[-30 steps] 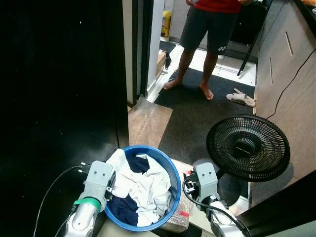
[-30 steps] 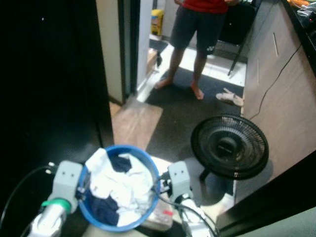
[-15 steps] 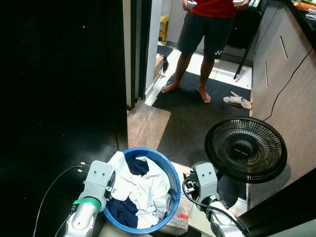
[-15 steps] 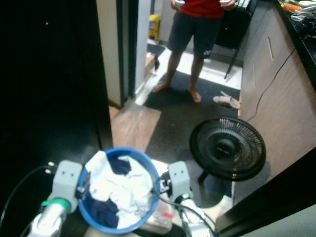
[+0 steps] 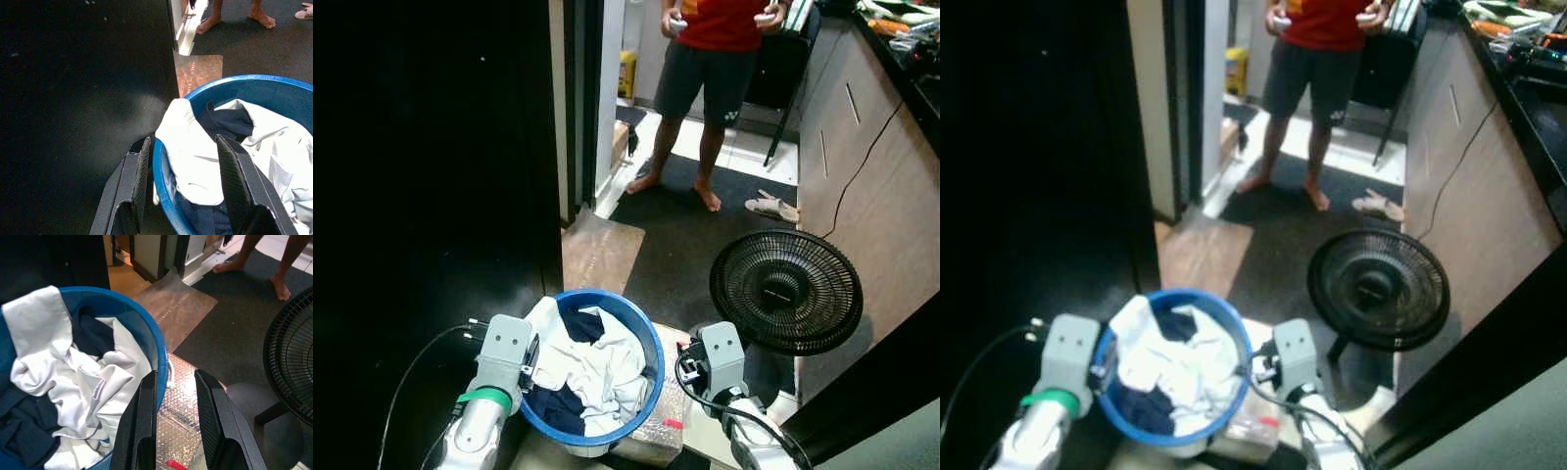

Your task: Clothes washing

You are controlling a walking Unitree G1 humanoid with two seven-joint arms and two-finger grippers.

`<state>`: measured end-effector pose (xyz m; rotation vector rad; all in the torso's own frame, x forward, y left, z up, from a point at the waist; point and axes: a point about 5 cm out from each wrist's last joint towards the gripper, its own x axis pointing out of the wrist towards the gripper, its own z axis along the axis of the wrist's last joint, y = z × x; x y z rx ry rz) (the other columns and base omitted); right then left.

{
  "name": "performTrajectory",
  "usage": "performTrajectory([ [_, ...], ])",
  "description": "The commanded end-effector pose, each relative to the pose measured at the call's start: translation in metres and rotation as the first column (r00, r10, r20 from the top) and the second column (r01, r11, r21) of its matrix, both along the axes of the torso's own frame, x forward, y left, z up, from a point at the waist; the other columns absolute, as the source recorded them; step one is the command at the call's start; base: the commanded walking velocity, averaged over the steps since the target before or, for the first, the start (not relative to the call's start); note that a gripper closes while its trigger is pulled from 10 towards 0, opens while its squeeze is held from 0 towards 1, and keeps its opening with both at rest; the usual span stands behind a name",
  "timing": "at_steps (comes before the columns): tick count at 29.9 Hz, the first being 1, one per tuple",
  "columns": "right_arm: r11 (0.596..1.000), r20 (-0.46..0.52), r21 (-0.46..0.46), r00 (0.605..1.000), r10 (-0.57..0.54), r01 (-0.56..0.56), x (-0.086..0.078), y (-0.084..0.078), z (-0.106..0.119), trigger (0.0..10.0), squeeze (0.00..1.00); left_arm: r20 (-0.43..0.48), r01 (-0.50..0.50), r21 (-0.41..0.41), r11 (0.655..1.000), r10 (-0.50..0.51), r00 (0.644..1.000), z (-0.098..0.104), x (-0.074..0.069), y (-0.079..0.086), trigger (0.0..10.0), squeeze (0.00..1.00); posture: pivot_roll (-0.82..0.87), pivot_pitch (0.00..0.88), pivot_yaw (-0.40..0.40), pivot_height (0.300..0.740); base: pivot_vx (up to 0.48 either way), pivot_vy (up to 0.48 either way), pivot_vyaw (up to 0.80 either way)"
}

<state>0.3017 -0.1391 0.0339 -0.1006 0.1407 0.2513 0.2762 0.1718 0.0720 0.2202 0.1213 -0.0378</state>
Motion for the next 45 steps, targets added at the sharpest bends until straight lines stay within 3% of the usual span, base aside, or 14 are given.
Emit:
performTrajectory([
  [1,1.0,-0.014,-0.003,1.0,-0.003,0.003,-0.0033,-0.0025,-0.0042,10.0,0.0,-0.014,0.0,-0.002,1.0,0.0,1.0,-0.0033,-0.0021,-0.0004,10.0,0.0,0.11,0.06,-0.021,0.74,0.0,0.0,0.0],
  [13,1.0,-0.014,-0.004,1.0,-0.003,0.003,-0.0036,-0.0026,-0.0043,10.0,0.0,-0.004,0.001,0.007,1.0,-0.001,1.0,-0.0025,-0.0018,-0.0006,10.0,0.0,0.11,0.064,-0.021,0.74,0.0,0.0,0.0],
  [35,1.0,-0.014,-0.005,1.0,-0.003,0.003,-0.0043,-0.0028,-0.0048,10.0,0.0,-0.004,-0.009,0.003,1.0,0.009,1.0,-0.0027,-0.0014,0.0008,10.0,0.0,0.11,0.066,-0.021,0.74,0.444,0.0,0.0],
  [45,1.0,-0.013,-0.004,1.0,-0.004,0.004,-0.0041,-0.0027,-0.0046,10.0,0.0,-0.009,-0.019,-0.003,1.0,0.019,1.0,-0.003,-0.0007,0.0016,10.0,0.0,0.11,0.066,-0.02,0.74,0.049,0.0,0.0],
])
